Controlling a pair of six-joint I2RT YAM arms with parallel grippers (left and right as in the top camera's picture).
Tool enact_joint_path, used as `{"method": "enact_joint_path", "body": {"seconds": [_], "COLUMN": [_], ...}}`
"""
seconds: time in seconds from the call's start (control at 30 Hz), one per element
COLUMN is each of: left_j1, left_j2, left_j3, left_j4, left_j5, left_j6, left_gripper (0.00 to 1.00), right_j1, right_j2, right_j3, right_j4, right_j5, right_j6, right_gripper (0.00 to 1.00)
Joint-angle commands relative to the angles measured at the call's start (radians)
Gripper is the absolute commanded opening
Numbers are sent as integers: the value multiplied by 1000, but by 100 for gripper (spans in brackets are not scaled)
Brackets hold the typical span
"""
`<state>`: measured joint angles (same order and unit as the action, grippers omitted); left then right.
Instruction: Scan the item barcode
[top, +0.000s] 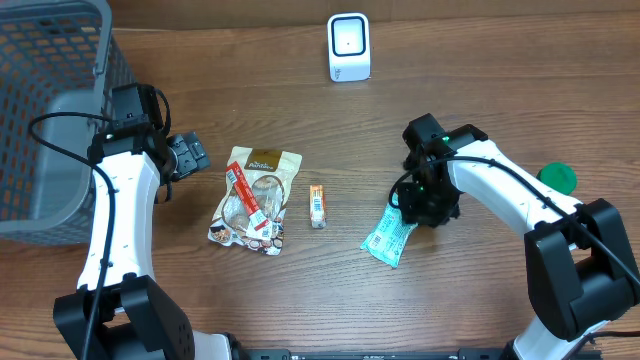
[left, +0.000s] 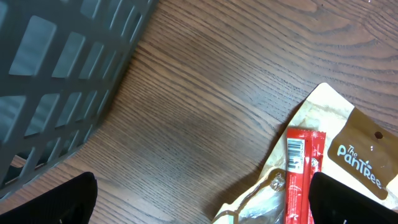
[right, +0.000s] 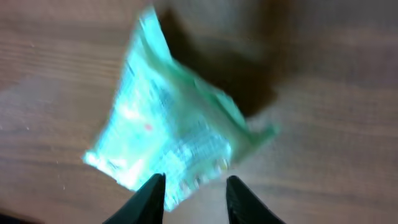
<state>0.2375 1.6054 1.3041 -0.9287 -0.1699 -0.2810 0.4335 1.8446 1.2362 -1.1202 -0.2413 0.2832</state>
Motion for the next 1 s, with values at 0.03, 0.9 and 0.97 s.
{"method": "enact_joint_path", "body": {"seconds": [0.03,0.9,0.97], "left_j1": [-2,-2,-2], "left_j2": [-8,-8,-8], "left_j3": [6,6,6], "left_j4": [-2,-2,-2], "left_j5": [-13,-13,-13], "left_j6": [11,11,11], "left_gripper": [100,100,100], "right_j1": [22,168,158], "right_j2": [-25,-25,-25], "right_j3": [-3,-104,-72], "right_j4": [-39,198,192], "right_j5": [-15,128,120], "right_j6": [9,134,131], "right_gripper": [23,9,9]}}
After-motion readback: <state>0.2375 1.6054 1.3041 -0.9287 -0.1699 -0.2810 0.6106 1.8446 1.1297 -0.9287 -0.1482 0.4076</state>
